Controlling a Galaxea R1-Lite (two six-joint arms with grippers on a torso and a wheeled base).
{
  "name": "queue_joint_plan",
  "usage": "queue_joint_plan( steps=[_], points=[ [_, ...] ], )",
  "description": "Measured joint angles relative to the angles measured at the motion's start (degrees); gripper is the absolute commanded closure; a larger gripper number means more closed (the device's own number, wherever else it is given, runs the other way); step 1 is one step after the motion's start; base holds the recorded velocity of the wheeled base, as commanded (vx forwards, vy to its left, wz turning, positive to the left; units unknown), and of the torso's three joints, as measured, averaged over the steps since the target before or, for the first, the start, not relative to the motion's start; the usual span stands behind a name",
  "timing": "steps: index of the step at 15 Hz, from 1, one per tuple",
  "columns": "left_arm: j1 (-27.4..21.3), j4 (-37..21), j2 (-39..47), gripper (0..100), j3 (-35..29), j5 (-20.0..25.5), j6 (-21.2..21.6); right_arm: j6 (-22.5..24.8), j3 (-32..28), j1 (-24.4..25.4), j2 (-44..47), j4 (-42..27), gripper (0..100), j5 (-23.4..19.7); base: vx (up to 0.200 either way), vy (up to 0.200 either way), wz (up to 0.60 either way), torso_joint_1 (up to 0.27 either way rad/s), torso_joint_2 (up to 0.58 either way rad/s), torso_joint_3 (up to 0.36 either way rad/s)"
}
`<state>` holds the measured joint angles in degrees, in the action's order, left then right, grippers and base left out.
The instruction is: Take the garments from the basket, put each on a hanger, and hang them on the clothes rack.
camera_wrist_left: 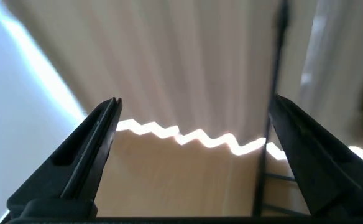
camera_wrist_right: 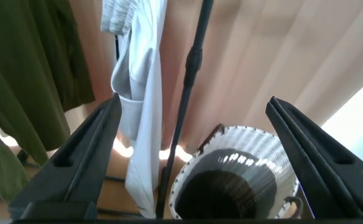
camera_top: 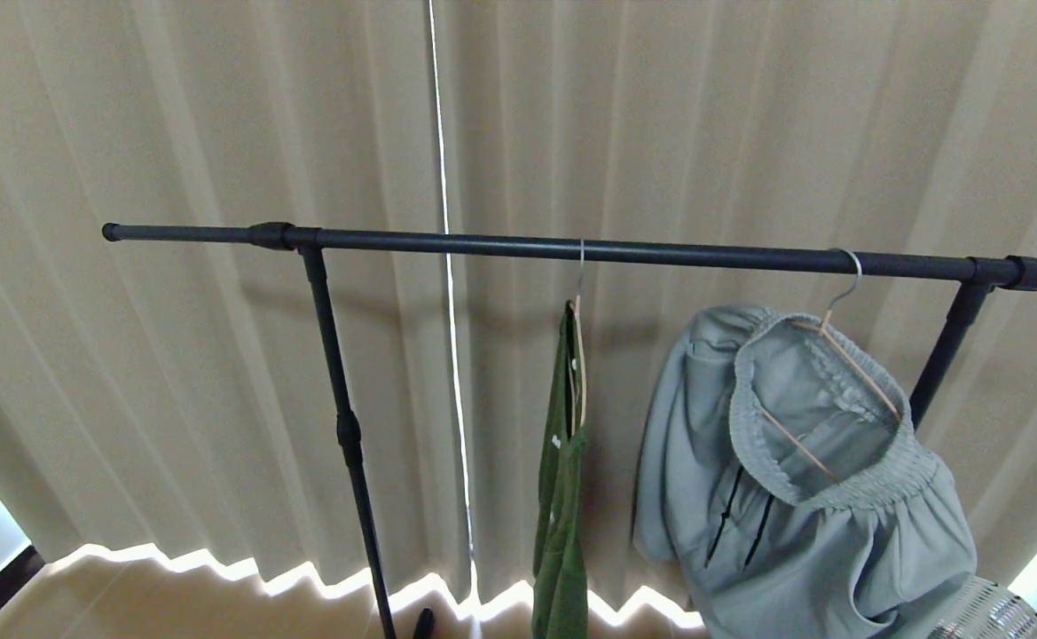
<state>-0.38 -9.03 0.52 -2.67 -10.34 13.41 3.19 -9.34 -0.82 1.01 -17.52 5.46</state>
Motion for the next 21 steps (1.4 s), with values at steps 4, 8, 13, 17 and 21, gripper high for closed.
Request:
queue_joint_plan(
  steps=[4, 8, 13, 17, 21],
  points=[
    [2.1, -0.2, 1.9, 0, 0.1, 0.4, 0.4, -0.2, 0.0, 0.0, -0.5, 0.0, 0, 0.5, 0.000, 0.000, 0.00, 0.000, 0.00, 0.000],
    [2.6, -0.2, 3.3, 0, 0.3, 0.5, 0.0, -0.3, 0.1, 0.0, -0.5, 0.1, 0, 0.3, 0.000, 0.000, 0.00, 0.000, 0.00, 0.000],
    [-0.3, 1.9, 0.1, 0, 1.0, 6.8, 2.1, -0.7, 2.7, 0.1, -0.5, 5.8, 0, 0.0, 0.000, 0.000, 0.00, 0.000, 0.00, 0.000],
    [-0.3, 2.1, -0.4, 0, 1.2, 6.4, 1.2, -2.9, 7.2, 0.1, -0.5, 13.6, 0, -0.7, 0.000, 0.000, 0.00, 0.000, 0.00, 0.000],
    [-0.4, 2.1, -0.4, 0, 1.1, 7.8, 0.7, -5.2, 7.9, 0.1, -0.5, 14.1, 0, -0.7, 0.000, 0.000, 0.00, 0.000, 0.00, 0.000]
  ],
)
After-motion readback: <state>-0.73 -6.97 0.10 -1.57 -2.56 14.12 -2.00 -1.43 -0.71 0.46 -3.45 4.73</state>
